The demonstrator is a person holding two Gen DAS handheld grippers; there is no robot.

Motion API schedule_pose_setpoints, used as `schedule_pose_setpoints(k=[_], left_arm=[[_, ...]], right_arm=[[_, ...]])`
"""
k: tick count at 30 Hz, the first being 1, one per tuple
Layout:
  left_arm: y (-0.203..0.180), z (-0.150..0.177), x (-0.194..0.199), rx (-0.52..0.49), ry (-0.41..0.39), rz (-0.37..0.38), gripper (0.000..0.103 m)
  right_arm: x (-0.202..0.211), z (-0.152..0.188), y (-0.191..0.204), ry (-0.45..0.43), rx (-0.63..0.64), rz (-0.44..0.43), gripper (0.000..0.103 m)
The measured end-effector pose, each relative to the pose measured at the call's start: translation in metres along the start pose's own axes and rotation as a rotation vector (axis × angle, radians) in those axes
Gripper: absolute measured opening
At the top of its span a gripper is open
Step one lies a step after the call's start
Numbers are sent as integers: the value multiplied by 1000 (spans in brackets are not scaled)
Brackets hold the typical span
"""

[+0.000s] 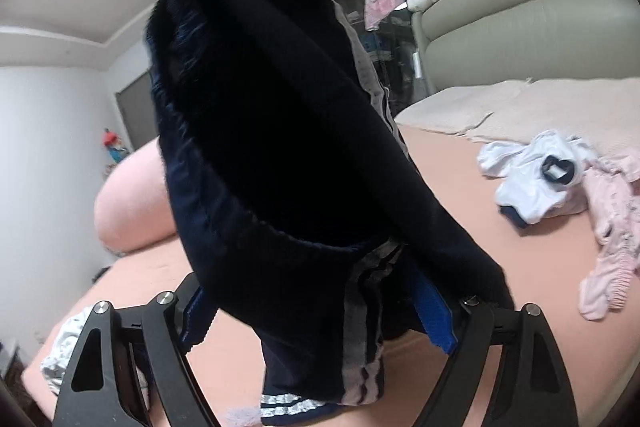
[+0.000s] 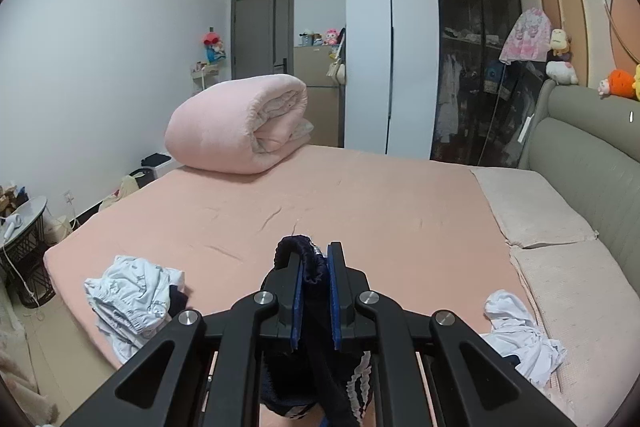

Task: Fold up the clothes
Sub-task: 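Lift the navy pants off the bed with both grippers, holding them hanging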

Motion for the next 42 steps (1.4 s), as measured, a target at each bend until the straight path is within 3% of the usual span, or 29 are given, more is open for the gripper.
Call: schedule_pose_setpoints(k=[8, 10, 18, 20, 21, 22, 28, 33, 37, 39, 42], left_arm=[[-2, -5, 0, -22, -20, -97, 84], [1, -3, -4, -47, -25, -122, 84], [25, 11, 0, -22, -2, -105, 83], [26, 14, -2, -39, 1, -101, 65], [26, 15, -4, -46, 11, -100, 43], [25, 17, -6, -52, 21, -97, 29], [42, 15, -5, 1, 75, -6, 19], [62, 10, -3, 45, 109, 45, 18], [78, 6, 0, 80, 137, 87, 18], [92, -1, -3, 106, 163, 151, 18], [107, -11, -1, 130, 205, 316, 18]], right_arm=[[9, 1, -1, 7, -43, -46, 8], [11, 1, -4, 2, -37, -18, 8], [3, 8, -29, 24, -82, 29, 8], [0, 12, -33, 42, -103, 14, 8], [0, 14, -32, 44, -109, 1, 8], [0, 15, -32, 46, -116, -12, 8], [-4, 20, -23, 58, -56, 25, 8], [-11, 25, -33, 67, -53, 92, 8], [-21, 28, -46, 90, -87, 79, 8], [-25, 29, -51, 101, -92, 78, 8], [-30, 31, -55, 113, -53, 145, 8]])
Point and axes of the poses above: each gripper's, at about its wrist camera, not at the fingertips, and x roughly against the way its jaws point, y to its left, z to its underside, the point moved 6 cm from there along -x, roughly the way its jaws point, and after that the axes turned 7 degrees about y, right-handed, at the moved point
